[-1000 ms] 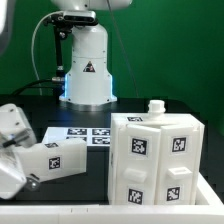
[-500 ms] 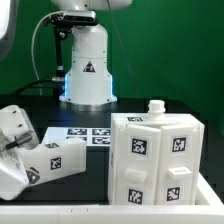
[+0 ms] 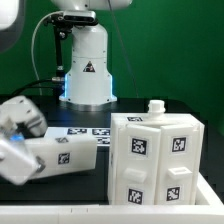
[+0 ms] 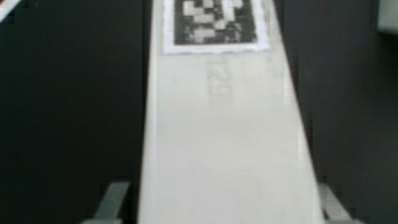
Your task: Assemble cabinet
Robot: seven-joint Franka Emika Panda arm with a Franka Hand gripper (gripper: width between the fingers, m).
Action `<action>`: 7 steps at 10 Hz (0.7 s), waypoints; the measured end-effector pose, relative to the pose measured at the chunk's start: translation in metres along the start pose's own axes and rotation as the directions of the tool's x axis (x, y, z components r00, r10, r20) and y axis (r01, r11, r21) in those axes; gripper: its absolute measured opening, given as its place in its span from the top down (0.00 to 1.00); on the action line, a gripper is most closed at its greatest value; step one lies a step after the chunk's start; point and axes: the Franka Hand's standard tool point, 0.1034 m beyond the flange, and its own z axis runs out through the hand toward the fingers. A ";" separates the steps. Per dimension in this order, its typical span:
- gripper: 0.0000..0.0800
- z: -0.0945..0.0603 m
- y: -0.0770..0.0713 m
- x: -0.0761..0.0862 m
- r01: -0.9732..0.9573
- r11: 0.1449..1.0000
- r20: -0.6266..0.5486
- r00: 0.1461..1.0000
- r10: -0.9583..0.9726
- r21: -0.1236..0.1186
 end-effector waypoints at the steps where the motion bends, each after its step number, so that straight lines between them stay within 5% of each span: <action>1: 0.64 -0.001 0.005 -0.021 0.014 1.000 -0.003 1.000 -0.014 -0.005; 2: 0.64 -0.007 0.005 -0.032 0.030 1.000 -0.012 0.999 -0.030 0.002; 3: 0.64 -0.005 0.009 -0.021 0.009 1.000 -0.020 1.000 -0.009 0.023; 4: 0.64 -0.003 0.011 -0.019 0.004 1.000 -0.020 1.000 -0.004 0.018; 5: 0.64 -0.003 0.008 -0.013 0.017 0.999 -0.046 0.999 -0.015 0.048; 6: 0.64 0.003 0.010 0.008 0.021 0.983 -0.149 0.989 0.006 0.183; 7: 0.64 0.012 0.019 0.002 -0.011 0.972 -0.162 0.985 0.050 0.233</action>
Offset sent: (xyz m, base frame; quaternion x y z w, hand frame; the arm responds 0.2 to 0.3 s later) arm 0.0000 0.0000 0.0000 0.0000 0.0000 0.0000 1.0000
